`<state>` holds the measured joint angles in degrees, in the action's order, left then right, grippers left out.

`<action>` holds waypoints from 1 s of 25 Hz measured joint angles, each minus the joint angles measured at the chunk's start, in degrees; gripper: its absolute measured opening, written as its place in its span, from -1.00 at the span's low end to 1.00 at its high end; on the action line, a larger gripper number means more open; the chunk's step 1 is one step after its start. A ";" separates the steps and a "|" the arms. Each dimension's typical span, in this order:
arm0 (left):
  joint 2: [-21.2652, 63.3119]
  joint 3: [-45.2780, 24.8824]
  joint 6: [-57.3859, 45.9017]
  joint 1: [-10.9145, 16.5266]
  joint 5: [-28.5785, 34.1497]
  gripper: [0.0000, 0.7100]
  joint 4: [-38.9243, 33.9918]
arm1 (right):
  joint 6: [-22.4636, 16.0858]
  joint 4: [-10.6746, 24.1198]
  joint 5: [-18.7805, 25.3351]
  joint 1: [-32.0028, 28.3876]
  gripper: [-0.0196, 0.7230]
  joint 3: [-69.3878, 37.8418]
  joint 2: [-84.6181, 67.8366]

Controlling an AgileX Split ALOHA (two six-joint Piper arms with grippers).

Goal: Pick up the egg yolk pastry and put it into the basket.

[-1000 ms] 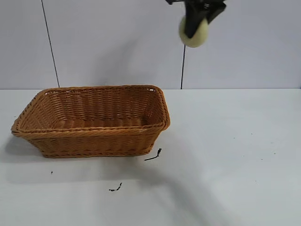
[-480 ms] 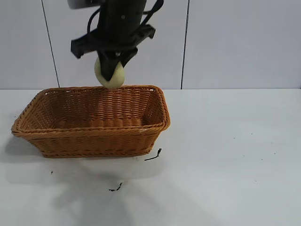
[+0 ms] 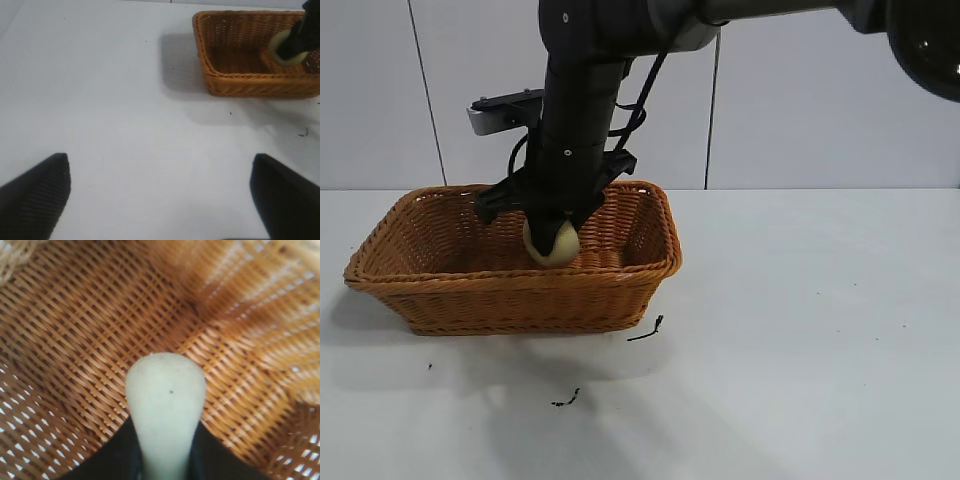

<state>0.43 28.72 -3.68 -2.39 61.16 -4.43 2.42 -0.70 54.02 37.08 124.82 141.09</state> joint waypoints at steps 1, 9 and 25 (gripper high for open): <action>0.00 0.00 0.00 0.00 0.00 0.96 0.00 | 0.06 0.06 0.00 0.00 0.43 0.06 -0.16; 0.00 0.00 0.00 0.00 0.00 0.96 0.00 | 0.45 4.72 2.86 -1.00 0.91 3.42 -5.33; 0.00 0.00 0.00 0.00 0.00 0.96 0.00 | 0.87 1.29 9.35 -25.35 0.92 8.43 -7.22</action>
<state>0.43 28.72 -3.68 -2.39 61.16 -4.43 3.28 0.59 63.37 11.73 133.26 133.87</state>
